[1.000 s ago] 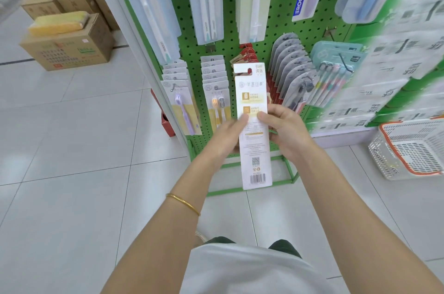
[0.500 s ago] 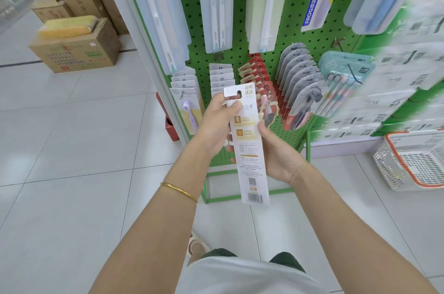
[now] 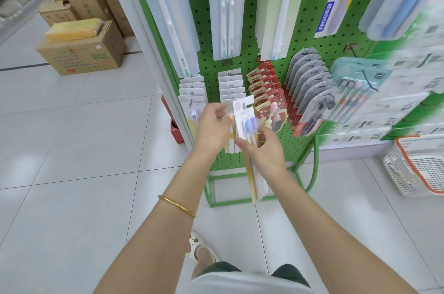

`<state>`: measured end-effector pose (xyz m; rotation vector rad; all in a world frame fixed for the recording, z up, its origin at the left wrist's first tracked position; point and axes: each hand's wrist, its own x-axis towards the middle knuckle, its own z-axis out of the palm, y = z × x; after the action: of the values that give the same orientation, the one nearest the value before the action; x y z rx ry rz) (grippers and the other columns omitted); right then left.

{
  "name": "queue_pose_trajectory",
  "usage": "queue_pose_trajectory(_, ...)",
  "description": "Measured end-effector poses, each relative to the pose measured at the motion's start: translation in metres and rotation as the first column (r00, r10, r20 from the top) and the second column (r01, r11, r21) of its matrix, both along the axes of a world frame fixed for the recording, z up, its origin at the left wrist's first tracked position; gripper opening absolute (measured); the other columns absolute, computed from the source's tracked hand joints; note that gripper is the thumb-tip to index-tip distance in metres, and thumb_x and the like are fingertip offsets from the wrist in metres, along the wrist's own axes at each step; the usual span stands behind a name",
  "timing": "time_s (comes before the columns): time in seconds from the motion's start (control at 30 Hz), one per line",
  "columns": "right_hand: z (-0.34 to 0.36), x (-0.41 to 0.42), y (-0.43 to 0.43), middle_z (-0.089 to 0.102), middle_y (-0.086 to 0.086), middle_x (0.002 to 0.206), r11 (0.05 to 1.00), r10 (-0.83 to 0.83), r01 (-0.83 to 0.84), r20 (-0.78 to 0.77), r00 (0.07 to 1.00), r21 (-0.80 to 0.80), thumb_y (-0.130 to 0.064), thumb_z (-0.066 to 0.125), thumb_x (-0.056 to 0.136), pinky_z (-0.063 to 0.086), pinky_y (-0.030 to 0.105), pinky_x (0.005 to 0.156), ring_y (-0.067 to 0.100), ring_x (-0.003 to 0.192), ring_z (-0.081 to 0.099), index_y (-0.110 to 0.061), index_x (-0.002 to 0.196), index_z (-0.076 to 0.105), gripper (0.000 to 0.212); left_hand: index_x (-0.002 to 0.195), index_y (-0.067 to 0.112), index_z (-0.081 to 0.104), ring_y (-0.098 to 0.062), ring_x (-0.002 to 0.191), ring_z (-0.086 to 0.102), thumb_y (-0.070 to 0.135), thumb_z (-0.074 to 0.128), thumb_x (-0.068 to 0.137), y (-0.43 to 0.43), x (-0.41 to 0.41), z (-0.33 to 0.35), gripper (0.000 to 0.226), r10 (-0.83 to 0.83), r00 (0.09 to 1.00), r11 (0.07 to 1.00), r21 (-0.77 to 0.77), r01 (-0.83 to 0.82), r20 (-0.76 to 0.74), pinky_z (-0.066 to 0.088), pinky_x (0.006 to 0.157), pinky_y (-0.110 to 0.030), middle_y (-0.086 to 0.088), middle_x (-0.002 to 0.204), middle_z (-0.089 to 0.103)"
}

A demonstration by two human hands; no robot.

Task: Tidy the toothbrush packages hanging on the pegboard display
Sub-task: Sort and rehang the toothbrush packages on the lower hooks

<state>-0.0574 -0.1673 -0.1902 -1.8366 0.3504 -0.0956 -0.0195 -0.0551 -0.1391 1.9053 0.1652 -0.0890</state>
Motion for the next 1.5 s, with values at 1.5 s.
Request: queue_pose_trajectory(1.5, -0.025, 0.073, 0.041, 0.043, 0.021, 0.124, 0.961, -0.034, -0.005, -0.136, 0.990, -0.275, -0.012, 0.053, 0.091, 0.043, 0.043, 0.090, 0.032, 0.104, 0.046, 0.003, 0.121, 0.037, 0.038, 0.150, 0.017, 0.017, -0.022, 0.133, 0.038, 0.012, 0.047, 0.096, 0.015, 0.011, -0.008, 0.062, -0.191, 0.977, 0.953, 0.222, 0.208, -0.096, 0.037, 0.108, -0.037, -0.009, 0.151, 0.028)
